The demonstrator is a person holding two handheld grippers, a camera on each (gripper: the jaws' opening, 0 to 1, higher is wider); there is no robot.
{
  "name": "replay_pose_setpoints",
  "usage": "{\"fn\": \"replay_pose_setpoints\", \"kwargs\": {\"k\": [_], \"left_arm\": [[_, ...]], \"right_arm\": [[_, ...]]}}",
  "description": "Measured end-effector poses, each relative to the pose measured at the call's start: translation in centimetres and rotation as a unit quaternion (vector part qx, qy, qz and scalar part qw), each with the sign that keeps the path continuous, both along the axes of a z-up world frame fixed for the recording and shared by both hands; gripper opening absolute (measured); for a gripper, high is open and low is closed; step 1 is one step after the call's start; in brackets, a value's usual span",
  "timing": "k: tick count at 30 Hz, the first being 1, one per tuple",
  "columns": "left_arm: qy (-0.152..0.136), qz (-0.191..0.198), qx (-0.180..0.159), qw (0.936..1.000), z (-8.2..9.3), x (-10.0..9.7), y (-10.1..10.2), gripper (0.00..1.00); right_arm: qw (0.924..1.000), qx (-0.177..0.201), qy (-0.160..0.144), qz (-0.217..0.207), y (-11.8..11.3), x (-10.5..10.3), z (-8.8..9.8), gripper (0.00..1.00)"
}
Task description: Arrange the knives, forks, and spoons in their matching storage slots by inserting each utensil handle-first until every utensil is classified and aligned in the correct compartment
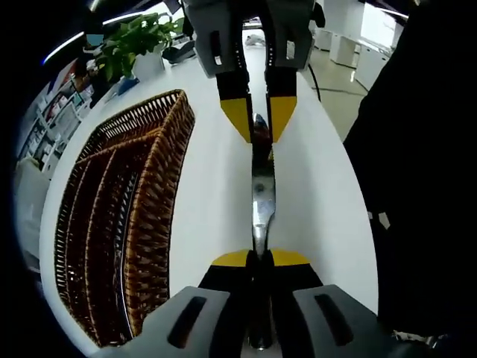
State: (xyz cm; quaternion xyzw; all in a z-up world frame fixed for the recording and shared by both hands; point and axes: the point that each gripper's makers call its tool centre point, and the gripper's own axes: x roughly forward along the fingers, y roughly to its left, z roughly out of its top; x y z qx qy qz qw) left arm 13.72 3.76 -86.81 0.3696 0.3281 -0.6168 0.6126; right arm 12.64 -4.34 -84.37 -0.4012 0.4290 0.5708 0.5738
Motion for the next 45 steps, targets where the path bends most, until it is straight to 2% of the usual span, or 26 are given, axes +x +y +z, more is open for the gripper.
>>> {"fn": "replay_pose_setpoints", "kwargs": {"k": [3,5,6,7,11,16,18,22,23,25,28,29,30,31,32,34,36,38,39,42,45], "left_arm": [[-0.015,-0.026,0.007,0.9995,-0.1,-0.1,-0.2,0.08],[-0.008,-0.014,0.004,0.9999,-0.1,0.0,-0.4,0.07],[0.007,0.011,0.008,0.9999,-0.1,-0.1,-0.2,0.07],[0.002,-0.007,0.005,1.0,-0.1,0.1,-0.4,0.06],[-0.001,-0.004,0.003,1.0,0.1,-0.3,-0.1,0.05],[0.0,0.013,-0.009,0.9999,0.8,0.2,0.3,0.05],[0.0,0.019,-0.012,0.9998,1.0,0.4,0.6,0.05],[-0.002,0.032,-0.019,0.9993,1.7,1.0,0.9,0.05],[-0.003,0.04,-0.024,0.9989,2.1,1.4,1.1,0.05],[-0.001,0.053,-0.036,0.9979,2.9,1.9,1.1,0.05],[0.004,0.07,-0.056,0.996,3.9,2.6,1.0,0.05],[0.004,0.074,-0.059,0.9955,4.1,2.8,1.1,0.05],[0.004,0.079,-0.064,0.9948,4.5,3.2,1.1,0.05],[0.003,0.08,-0.066,0.9946,4.6,3.3,1.1,0.05],[0.004,0.083,-0.07,0.994,4.9,3.5,1.1,0.05],[0.004,0.088,-0.079,0.993,5.7,3.8,1.1,0.05],[0.013,0.087,-0.091,0.992,6.5,3.9,0.9,0.05],[0.008,0.09,-0.1,0.991,7.3,4.3,0.9,0.05],[0.007,0.09,-0.103,0.9906,7.7,4.5,1.0,0.05],[0.001,0.093,-0.122,0.9882,9.5,5.1,0.8,0.05],[-0.013,0.086,-0.132,0.9874,11.4,5.8,0.8,0.05]], "right_arm": [[1.0,0.0,-0.002,0.003,0.1,-0.1,0.0,0.08],[1.0,0.002,-0.005,0.006,0.2,0.0,0.2,0.07],[1.0,0.002,-0.003,0.006,0.2,-0.1,0.2,0.08],[1.0,0.001,-0.004,0.006,0.2,-0.1,0.2,0.08],[0.9999,0.01,-0.004,0.002,0.3,-0.3,0.6,0.09],[0.9983,0.054,-0.019,-0.015,0.7,0.6,1.6,0.11],[0.9946,0.088,-0.042,-0.034,1.1,1.7,2.8,0.2],[0.9883,0.129,-0.049,-0.065,1.3,2.8,5.2,0.33],[0.986,0.138,-0.06,-0.072,1.2,3.4,5.9,0.39],[0.9801,0.16,-0.075,-0.091,1.2,4.2,7.3,0.5],[0.9675,0.205,-0.095,-0.113,1.4,5.1,9.5,0.67],[0.9594,0.235,-0.102,-0.119,1.8,5.3,10.8,0.75],[0.9557,0.248,-0.103,-0.12,2.1,5.4,11.2,0.83],[0.9425,0.29,-0.102,-0.131,2.7,5.7,12.7,0.9],[0.9347,0.313,-0.092,-0.142,2.9,5.8,13.7,0.97],[0.9297,0.318,-0.093,-0.16,2.6,6.4,14.5,1.0],[0.9191,0.335,-0.12,-0.17,2.1,7.6,15.9,1.0],[0.9029,0.36,-0.128,-0.197,1.3,8.5,17.5,1.0],[0.8981,0.364,-0.13,-0.21,0.9,8.9,17.8,1.0],[0.8977,0.353,-0.135,-0.227,-0.5,9.6,17.6,1.0],[0.8916,0.359,-0.135,-0.241,-1.6,9.6,17.8,1.0]]}}
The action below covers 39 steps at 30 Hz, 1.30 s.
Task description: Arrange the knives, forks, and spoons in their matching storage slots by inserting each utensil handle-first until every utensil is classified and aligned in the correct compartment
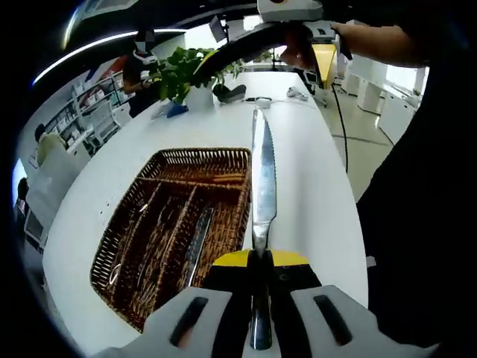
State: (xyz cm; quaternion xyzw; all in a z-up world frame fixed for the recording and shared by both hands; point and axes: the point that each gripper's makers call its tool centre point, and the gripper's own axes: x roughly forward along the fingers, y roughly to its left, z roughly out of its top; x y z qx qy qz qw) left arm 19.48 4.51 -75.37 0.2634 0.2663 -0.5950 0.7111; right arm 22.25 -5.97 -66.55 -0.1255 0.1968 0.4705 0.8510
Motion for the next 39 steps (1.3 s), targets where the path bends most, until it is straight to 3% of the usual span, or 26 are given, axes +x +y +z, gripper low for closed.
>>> {"fn": "replay_pose_setpoints", "kwargs": {"k": [7,10,14,17,24,28,33,36,39], "left_arm": [[-0.007,0.008,-0.017,0.9998,2.9,1.1,0.6,0.05],[-0.009,0.015,-0.036,0.9992,5.0,0.9,0.5,0.05],[-0.029,0.01,-0.082,0.9962,9.4,0.7,-1.2,0.05],[-0.042,0.005,-0.091,0.9949,11.5,0.8,-1.7,0.05],[-0.048,-0.001,-0.093,0.9945,12.5,1.4,-1.8,0.05],[-0.042,0.012,-0.116,0.9923,13.1,1.8,-1.9,0.05],[-0.033,0.025,-0.142,0.989,13.5,1.8,-2.2,0.05],[-0.035,0.025,-0.146,0.9883,13.9,1.8,-2.1,0.05],[-0.05,0.041,-0.175,0.9824,15.2,2.9,-2.2,0.05]], "right_arm": [[0.9998,0.005,0.016,-0.006,-0.9,-1.5,-0.3,1.0],[0.9992,0.021,0.031,-0.011,-0.7,-2.0,0.2,1.0],[0.9989,0.04,0.022,-0.005,0.3,-2.4,1.5,0.98],[0.9989,0.042,0.021,0.005,1.0,-2.6,1.7,0.97],[0.9985,0.046,0.014,0.025,2.6,-1.9,1.8,0.87],[0.9975,0.038,-0.004,0.059,4.7,-2.2,2.1,0.82],[0.9966,0.051,0.001,0.065,6.0,-1.6,2.3,0.78],[0.9956,0.066,0.002,0.066,6.8,-1.5,2.8,0.74],[0.9938,0.08,0.012,0.076,8.0,-1.7,3.1,0.7]]}}
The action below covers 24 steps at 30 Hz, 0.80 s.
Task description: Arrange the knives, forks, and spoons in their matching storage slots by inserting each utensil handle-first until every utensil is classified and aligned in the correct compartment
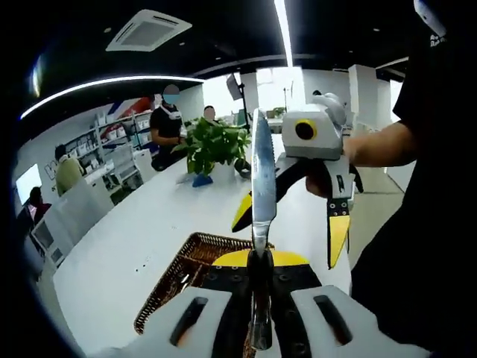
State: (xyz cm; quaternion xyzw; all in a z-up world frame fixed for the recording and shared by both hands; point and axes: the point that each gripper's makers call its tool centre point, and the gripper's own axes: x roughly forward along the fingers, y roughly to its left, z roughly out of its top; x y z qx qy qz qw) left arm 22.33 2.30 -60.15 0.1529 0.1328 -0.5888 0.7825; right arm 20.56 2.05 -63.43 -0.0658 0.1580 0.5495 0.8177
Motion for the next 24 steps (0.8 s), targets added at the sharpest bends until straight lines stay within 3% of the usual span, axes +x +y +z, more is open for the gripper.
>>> {"fn": "replay_pose_setpoints", "kwargs": {"k": [8,13,16,18,21,24], "left_arm": [[0.003,-0.002,-0.056,0.9984,2.9,0.0,-1.3,0.05],[0.008,-0.004,-0.075,0.9971,3.4,-0.3,-1.6,0.05],[0.019,-0.006,-0.11,0.9937,4.6,-1.1,-1.7,0.05],[0.021,-0.006,-0.117,0.9929,4.9,-1.5,-1.7,0.05],[0.028,-0.009,-0.128,0.9914,5.2,-1.8,-1.8,0.05],[0.037,-0.01,-0.142,0.9891,5.4,-2.3,-1.8,0.05]], "right_arm": [[0.9996,0.017,-0.004,0.021,2.1,-0.6,1.6,0.63],[0.9994,0.027,-0.004,0.022,2.7,-0.6,1.9,0.59],[0.9991,0.035,0.0,0.022,3.1,-0.6,2.0,0.56],[0.9989,0.042,-0.001,0.02,3.5,-0.5,2.3,0.52],[0.995,0.095,0.009,0.032,4.2,-0.9,3.4,0.46],[0.9925,0.117,0.012,0.033,4.6,-1.2,3.9,0.44]]}}
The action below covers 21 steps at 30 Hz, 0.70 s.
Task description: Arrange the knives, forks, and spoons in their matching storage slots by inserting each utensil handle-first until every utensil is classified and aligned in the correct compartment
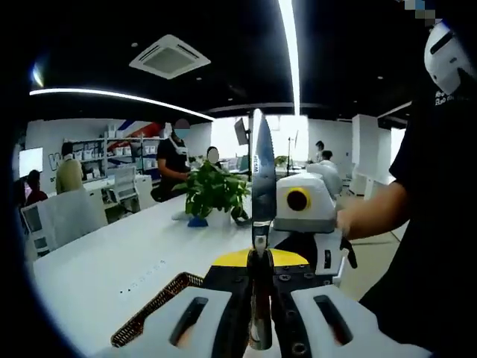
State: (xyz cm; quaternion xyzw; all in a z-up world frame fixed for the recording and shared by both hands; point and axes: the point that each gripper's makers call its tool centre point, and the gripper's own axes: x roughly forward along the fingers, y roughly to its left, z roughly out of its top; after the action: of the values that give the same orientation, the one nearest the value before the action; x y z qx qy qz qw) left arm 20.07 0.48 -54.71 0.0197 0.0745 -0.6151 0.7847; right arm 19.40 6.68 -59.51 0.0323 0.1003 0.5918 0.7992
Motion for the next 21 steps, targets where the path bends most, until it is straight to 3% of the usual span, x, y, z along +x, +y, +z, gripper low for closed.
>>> {"fn": "replay_pose_setpoints", "kwargs": {"k": [4,12,21], "left_arm": [[0.013,-0.002,-0.029,0.9995,0.7,-0.6,0.2,0.05],[0.02,0.009,-0.056,0.9982,1.4,-0.5,1.5,0.05],[0.034,0.013,-0.105,0.9938,2.9,-0.2,3.5,0.05]], "right_arm": [[0.9993,0.038,-0.002,-0.004,0.3,0.0,1.4,0.36],[0.9989,0.041,-0.024,-0.001,1.2,0.0,3.1,0.12],[0.9986,0.024,-0.04,0.024,2.6,-0.2,4.5,0.11]]}}
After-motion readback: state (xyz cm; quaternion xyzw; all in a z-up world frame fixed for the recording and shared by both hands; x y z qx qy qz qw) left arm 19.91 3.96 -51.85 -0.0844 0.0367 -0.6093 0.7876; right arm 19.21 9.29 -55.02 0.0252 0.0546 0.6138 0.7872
